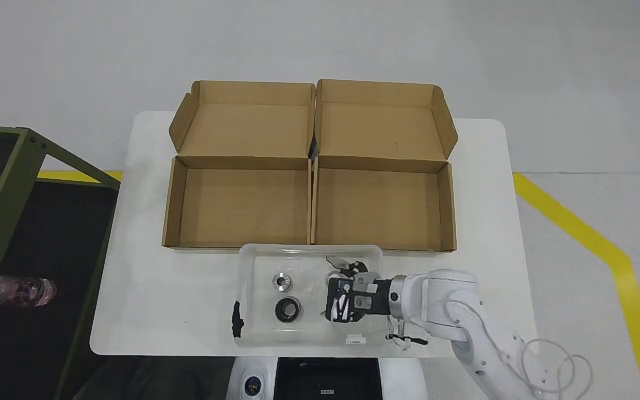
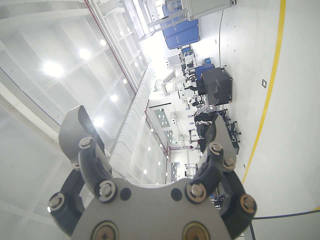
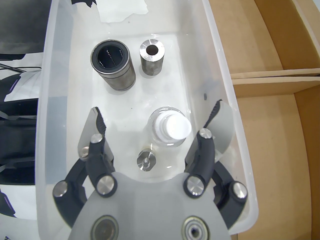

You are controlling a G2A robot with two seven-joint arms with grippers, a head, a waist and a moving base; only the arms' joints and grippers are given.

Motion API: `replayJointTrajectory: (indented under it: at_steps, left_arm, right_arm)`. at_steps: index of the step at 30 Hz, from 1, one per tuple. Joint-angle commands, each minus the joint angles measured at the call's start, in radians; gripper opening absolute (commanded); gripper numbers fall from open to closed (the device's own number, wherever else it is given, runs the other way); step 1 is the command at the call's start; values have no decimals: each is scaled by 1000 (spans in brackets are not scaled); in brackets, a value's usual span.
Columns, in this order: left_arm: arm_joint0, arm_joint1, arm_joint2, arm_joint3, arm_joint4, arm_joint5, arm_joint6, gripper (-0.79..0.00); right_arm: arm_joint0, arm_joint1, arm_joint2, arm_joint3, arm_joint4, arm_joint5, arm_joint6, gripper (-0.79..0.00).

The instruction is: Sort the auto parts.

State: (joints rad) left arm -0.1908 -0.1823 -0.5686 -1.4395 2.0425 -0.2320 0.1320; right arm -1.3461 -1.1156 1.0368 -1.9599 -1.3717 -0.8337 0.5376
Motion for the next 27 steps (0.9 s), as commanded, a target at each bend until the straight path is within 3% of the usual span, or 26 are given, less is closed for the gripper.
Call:
replayJointTrajectory:
  at_steps: [1,3,6,9,27]
  left_arm:
    - [0,0,0,0,0,0,0,0]
    - [0,0,0,0,0,0,0,0]
    - [0,0,0,0,0,0,0,0]
    - [0,0,0,0,0,0,0,0]
    - [0,0,0,0,0,0,0,0]
  right_arm:
    - [8,0,-5,9,-1,5,2,-456]
    - [14,0,-8,17,-2,10,2,-486]
    - [20,1,-11,23,-3,15,0,-600]
    - [23,2,-11,25,5,15,-12,-785]
    - [-4,26,53,-83,114,-72,-126,-785]
